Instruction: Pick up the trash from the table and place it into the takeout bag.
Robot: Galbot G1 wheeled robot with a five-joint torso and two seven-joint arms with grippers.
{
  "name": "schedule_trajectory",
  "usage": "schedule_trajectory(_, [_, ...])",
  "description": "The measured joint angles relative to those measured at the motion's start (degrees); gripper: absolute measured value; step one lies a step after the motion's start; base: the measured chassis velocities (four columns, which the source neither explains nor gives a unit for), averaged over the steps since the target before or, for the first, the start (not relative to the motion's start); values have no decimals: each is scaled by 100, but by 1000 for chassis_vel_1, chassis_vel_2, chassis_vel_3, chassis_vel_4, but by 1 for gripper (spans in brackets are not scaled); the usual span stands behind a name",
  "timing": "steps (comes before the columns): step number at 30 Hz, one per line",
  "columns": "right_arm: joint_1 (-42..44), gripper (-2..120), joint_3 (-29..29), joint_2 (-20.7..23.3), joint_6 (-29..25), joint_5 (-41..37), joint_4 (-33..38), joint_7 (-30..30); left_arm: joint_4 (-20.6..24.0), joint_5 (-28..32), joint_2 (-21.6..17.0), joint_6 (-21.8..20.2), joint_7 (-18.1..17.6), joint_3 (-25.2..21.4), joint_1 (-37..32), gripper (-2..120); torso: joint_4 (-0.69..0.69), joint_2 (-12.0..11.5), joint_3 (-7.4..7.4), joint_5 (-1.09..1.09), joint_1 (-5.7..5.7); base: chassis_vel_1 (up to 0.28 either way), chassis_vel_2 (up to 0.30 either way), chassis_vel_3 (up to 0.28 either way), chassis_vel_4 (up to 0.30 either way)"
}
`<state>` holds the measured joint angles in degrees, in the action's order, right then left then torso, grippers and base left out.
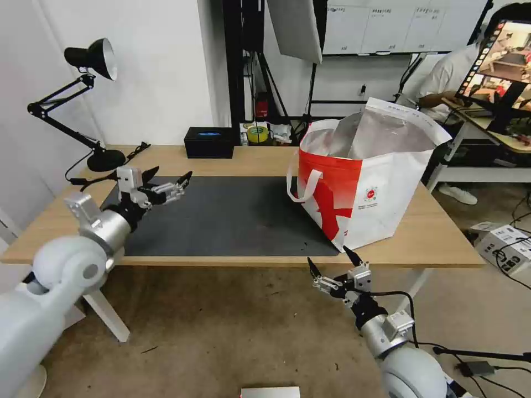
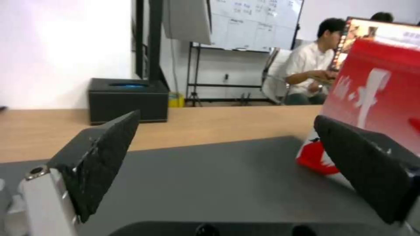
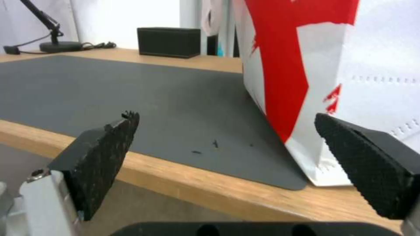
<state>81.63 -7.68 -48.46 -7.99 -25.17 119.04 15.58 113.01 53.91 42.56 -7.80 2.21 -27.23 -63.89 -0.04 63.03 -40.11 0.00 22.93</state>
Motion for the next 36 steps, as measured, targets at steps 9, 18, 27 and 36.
schedule_trajectory(9, [0, 100, 0, 0, 0, 0, 0, 0, 275, -515, 498, 417, 505, -1160, -1645, 100, 5, 0, 1, 2, -1, 0, 0, 0, 0])
schedule_trajectory(18, [0, 100, 0, 0, 0, 0, 0, 0, 274, -792, 900, 784, 857, -1737, -2461, 100, 5, 0, 1, 0, -1, 0, 0, 0, 0])
schedule_trajectory(27, [0, 100, 0, 0, 0, 0, 0, -1, 263, -912, 1063, 982, 900, -1874, -2786, 100, 4, 0, 1, 1, -1, 0, 0, 0, 0])
schedule_trajectory(36, [0, 100, 0, 0, 0, 0, 0, -1, 158, -1086, 1259, 1122, 915, -1953, -3110, 100, 5, 0, 0, 0, -1, 0, 0, 0, 0])
